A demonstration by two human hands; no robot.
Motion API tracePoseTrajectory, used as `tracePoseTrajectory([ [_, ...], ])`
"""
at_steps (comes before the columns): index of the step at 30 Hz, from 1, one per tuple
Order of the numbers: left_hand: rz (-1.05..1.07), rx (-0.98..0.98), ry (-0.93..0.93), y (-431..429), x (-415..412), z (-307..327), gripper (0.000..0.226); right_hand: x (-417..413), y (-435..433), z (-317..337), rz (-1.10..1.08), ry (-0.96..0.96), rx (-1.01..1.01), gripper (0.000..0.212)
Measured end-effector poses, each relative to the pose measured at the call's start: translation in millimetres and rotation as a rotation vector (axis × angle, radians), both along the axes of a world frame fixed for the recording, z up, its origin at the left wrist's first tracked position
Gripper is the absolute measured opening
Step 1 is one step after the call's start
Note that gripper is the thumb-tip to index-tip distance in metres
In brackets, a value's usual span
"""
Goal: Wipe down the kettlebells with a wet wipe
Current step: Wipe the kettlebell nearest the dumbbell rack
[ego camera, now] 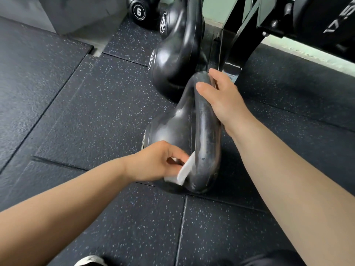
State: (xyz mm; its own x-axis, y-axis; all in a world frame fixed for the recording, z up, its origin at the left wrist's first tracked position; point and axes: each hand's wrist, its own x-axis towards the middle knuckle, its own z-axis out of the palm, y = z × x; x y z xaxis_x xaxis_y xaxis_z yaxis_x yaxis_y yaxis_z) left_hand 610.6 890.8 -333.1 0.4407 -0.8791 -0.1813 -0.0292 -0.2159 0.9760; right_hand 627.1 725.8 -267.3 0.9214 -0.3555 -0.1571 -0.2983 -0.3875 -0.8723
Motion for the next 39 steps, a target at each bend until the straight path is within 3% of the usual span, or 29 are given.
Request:
tracePoseTrajectory([
  [2,0.096,-0.020,0.100,11.0,-8.8,2.6,0.005,0.0,0.5,-0.2,0.004,0.019,0.007,0.058],
  [5,0.337,-0.098,0.167,20.3,-21.3,11.9,0.014,-5.5,3.4,11.5,-0.048,-0.078,-0.093,0.049],
  [7,0.554,-0.140,0.076,22.2,-20.1,26.1,0.013,-21.8,9.2,28.9,0.005,-0.255,-0.132,0.034],
  [9,0.674,-0.175,-0.057,20.4,-15.2,45.6,0.015,-43.7,18.2,47.1,0.235,-0.285,-0.110,0.029],
  [12,0.654,-0.198,-0.232,9.8,-18.6,67.7,0.020,-72.6,27.5,55.3,0.394,-0.124,-0.190,0.031],
  [16,0.589,-0.226,-0.231,-0.7,-27.5,71.1,0.017,-92.9,9.0,64.2,0.352,-0.005,-0.205,0.003],
  [18,0.622,-0.193,-0.257,0.0,-26.3,63.6,0.018,-105.2,-14.6,65.1,0.201,-0.048,-0.153,0.009],
  [21,0.580,-0.089,-0.205,3.0,-28.7,49.8,0.047,-127.5,-45.3,47.0,-0.106,-0.192,-0.078,0.024],
  [23,0.483,0.012,-0.102,-0.6,-34.1,41.0,0.063,-136.8,-50.6,24.6,-0.180,-0.163,0.008,0.025],
  [24,0.451,0.045,-0.078,-2.6,-36.1,38.7,0.066,-137.4,-48.0,12.9,-0.170,-0.134,0.037,0.024],
  [28,0.430,0.056,-0.069,-5.7,-36.7,41.9,0.033,-126.6,-23.5,-24.7,0.137,-0.044,0.099,0.028],
  [31,0.434,0.061,-0.056,-6.0,-36.8,44.7,0.035,-123.4,-18.7,-44.7,0.336,0.046,0.168,0.026],
  [35,0.414,0.069,-0.095,-7.8,-36.4,44.7,0.034,-120.5,-23.9,-63.8,0.412,-0.048,0.098,0.031],
  [39,0.401,0.077,-0.109,-7.8,-35.2,45.5,0.054,-113.9,-18.8,-82.8,0.279,-0.162,-0.062,0.034],
])
